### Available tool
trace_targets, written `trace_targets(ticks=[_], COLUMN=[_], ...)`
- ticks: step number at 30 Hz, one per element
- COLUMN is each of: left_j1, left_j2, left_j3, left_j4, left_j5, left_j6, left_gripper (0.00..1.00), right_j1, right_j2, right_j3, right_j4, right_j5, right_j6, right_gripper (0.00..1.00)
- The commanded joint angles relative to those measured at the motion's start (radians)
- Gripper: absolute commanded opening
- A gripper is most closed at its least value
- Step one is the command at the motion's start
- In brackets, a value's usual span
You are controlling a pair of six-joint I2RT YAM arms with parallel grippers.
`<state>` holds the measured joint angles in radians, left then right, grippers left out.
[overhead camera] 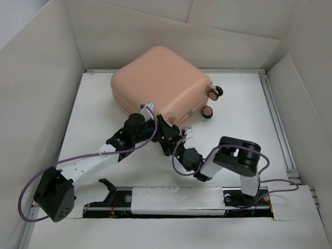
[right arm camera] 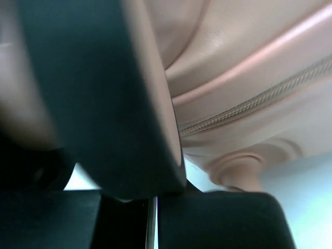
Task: Pack the luggage
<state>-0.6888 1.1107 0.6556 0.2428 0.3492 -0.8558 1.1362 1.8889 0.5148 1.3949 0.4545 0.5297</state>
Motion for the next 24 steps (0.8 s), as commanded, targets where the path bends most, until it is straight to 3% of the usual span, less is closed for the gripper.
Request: trace_targets(ticks=[1,5,10,12,13,16,17,19,21,23,24], left_j1=[-0.025,-0.046,-0.046,-0.046,-0.046,-0.034,-0.034,-0.034,-0.034,-0.034,-0.034], left_j2=[-0.009,-0.009,-0.037,-0.049,-0.060,-0.124,-0.149,-0.202,-0.288,-0.374,-0.402], left_j3=[0.033,-0.002,-0.014,-0.014,0.002,0.091,0.142,0.182,0.205,0.205,0.191], left_j4=[0.476,0.547,0.559,0.531,0.500,0.270,0.128,0.005,-0.097,-0.212,-0.238], left_j5=[0.116,0.126,0.099,0.068,0.068,-0.022,-0.118,-0.223,-0.371,-0.453,-0.484], left_j6=[-0.161,-0.227,-0.246,-0.246,-0.227,-0.093,-0.051,0.027,0.109,0.139,0.149], left_gripper=[0.00,0.00,0.00,0.00,0.00,0.25,0.45,0.58,0.61,0.54,0.49], right_j1=[0.138,0.166,0.175,0.189,0.189,0.241,0.269,0.290,0.301,0.336,0.349], right_j2=[0.174,0.256,0.222,0.208,0.194,0.159,0.130,0.099,0.037,-0.020,-0.086], right_j3=[0.124,0.295,0.275,0.236,0.214,0.092,0.024,-0.033,-0.071,-0.082,-0.082], right_j4=[0.421,0.421,0.421,0.421,0.421,0.421,0.412,0.394,0.308,0.195,0.023], right_j5=[-0.122,-0.073,-0.037,-0.025,-0.008,0.056,0.094,0.122,0.122,0.131,0.142], right_j6=[0.170,0.182,0.171,0.171,0.171,0.171,0.171,0.171,0.171,0.171,0.171], right_gripper=[0.00,0.00,0.03,0.24,0.45,0.58,0.61,0.63,0.65,0.66,0.66])
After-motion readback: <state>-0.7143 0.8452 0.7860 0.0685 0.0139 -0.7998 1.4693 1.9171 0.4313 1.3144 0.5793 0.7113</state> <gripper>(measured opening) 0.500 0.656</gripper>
